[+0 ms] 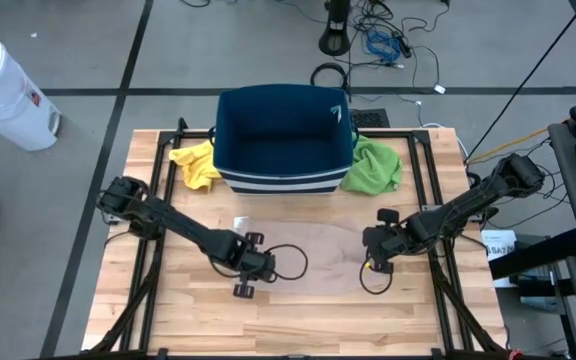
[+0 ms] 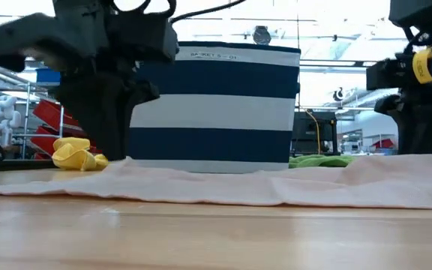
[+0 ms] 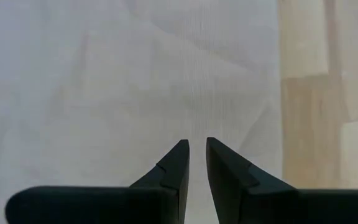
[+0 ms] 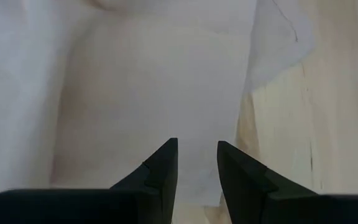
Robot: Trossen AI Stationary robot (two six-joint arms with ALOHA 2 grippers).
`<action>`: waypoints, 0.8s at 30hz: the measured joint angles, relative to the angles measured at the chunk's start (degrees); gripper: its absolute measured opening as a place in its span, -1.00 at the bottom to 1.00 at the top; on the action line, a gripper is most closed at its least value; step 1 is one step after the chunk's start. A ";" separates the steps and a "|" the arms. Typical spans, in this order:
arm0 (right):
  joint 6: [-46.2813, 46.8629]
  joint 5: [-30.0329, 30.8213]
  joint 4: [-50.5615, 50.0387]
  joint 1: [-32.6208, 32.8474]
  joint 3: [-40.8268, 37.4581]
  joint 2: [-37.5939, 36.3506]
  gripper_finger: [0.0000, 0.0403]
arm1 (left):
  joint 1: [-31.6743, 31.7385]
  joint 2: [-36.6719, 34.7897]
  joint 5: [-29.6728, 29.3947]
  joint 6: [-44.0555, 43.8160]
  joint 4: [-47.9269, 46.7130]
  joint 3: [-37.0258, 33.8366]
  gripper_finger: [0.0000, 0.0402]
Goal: Fold towel
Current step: Fold the brown towel
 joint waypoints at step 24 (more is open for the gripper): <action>-6.02 -0.20 6.46 -2.49 -4.03 0.02 -0.69 | -0.47 5.11 -0.26 1.52 3.15 0.09 -0.69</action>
